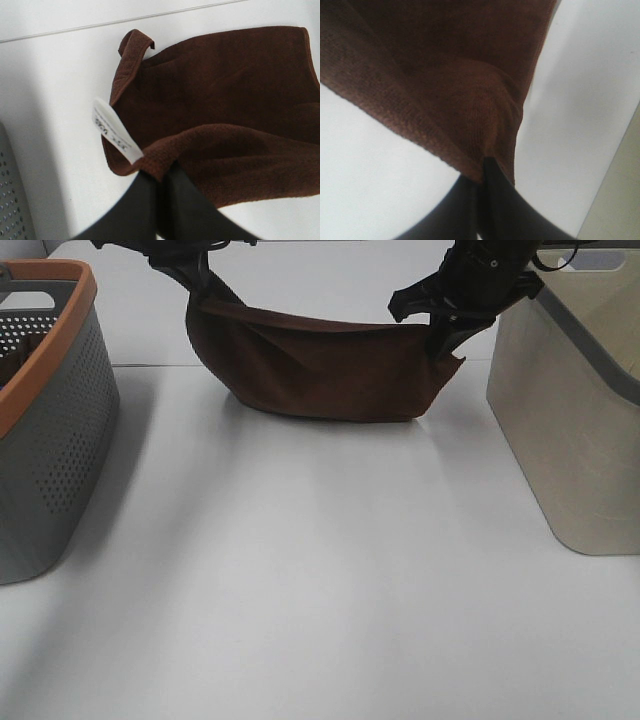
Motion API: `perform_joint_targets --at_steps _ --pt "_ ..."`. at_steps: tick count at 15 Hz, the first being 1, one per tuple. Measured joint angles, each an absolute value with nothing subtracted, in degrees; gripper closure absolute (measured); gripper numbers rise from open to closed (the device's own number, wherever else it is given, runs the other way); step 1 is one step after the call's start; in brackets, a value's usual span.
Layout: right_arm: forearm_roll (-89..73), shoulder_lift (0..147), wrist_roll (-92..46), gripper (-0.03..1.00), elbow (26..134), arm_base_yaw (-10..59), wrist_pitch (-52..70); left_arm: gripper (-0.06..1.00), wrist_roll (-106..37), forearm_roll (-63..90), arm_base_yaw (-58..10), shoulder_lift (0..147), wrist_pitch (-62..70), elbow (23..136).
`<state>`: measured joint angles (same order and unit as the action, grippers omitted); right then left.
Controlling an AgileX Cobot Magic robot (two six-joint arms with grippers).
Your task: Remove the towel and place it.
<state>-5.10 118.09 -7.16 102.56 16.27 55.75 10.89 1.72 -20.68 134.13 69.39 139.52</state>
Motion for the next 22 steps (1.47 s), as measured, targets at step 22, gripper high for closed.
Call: perform_joint_targets --at_steps 22 --pt "-12.09 118.09 -10.60 0.97 97.75 17.19 69.44 0.94 5.27 3.21 -25.32 126.11 69.90 110.98"
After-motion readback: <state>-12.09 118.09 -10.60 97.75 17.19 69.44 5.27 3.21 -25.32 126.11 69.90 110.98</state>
